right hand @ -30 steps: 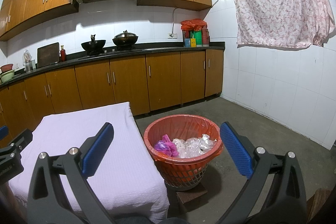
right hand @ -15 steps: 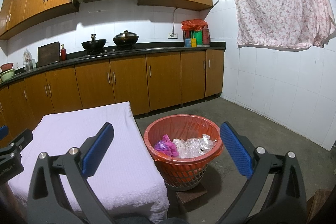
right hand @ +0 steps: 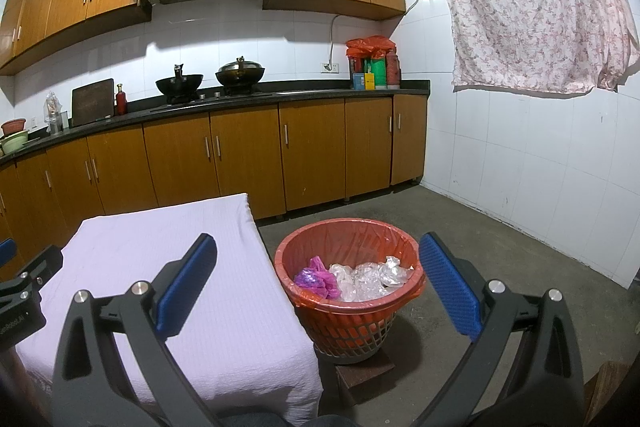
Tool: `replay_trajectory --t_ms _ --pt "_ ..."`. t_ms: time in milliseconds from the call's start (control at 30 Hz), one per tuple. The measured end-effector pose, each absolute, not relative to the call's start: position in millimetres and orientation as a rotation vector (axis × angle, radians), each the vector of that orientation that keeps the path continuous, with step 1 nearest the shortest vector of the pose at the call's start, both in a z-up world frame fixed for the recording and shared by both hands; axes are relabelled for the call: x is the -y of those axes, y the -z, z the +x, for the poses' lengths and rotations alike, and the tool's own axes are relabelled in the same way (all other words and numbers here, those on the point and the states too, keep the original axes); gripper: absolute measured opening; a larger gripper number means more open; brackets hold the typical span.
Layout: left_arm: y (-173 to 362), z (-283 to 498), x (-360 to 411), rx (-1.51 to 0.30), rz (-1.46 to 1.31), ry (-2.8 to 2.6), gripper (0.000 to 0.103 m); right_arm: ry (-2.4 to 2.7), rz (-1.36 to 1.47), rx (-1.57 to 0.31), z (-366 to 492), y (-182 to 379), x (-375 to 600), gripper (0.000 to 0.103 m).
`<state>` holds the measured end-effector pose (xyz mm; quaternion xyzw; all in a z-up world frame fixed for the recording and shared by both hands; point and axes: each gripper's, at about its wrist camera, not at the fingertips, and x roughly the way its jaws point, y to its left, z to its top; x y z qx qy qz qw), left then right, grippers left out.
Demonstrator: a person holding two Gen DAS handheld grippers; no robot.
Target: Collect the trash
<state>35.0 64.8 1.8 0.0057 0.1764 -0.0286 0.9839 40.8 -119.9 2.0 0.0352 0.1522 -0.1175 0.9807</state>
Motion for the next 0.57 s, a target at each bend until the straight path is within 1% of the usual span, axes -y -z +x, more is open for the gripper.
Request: replay_trajectory --t_ms 567 --pt "1.9 33.2 -64.6 -0.356 0.017 0.047 0.101 0.237 0.073 -0.307 39.8 -1.8 118.7 0.099"
